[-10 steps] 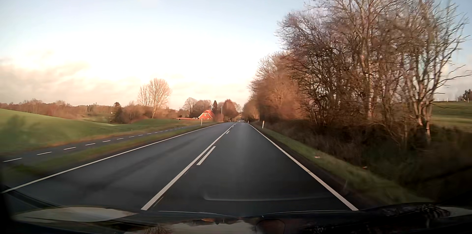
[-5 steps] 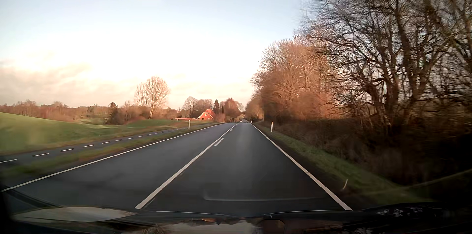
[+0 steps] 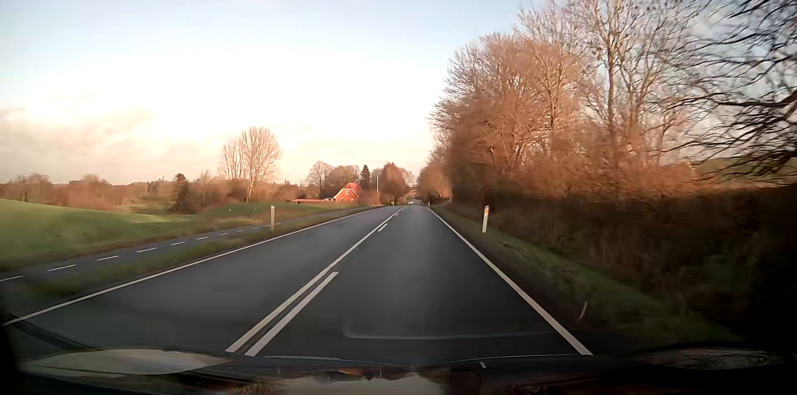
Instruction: Follow the waypoints while adhering to traffic rules and regulations
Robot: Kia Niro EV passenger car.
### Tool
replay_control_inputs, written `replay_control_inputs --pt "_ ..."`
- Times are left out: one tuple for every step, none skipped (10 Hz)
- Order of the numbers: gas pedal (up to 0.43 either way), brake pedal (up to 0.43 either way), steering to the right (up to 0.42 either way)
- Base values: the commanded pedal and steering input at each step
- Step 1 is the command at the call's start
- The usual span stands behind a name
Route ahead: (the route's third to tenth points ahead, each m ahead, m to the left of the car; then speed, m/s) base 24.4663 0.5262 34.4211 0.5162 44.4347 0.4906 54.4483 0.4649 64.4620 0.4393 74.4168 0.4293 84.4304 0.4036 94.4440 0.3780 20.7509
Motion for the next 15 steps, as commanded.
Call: replay_control_inputs --pt "0.228 0.0 0.0" --pt "0.228 0.0 -0.001" --pt "0.209 0.0 0.0" --pt "0.197 0.0 -0.001" --pt "0.197 0.0 0.0" --pt "0.197 0.0 0.001" --pt "0.197 0.0 0.003" --pt "0.189 0.0 0.003" --pt "0.189 0.0 0.004" --pt "0.177 0.0 0.005" --pt "0.169 0.0 0.004" --pt "0.157 0.0 0.005" --pt "0.157 0.0 0.004" --pt "0.157 0.0 0.004" --pt "0.157 0.0 0.005"
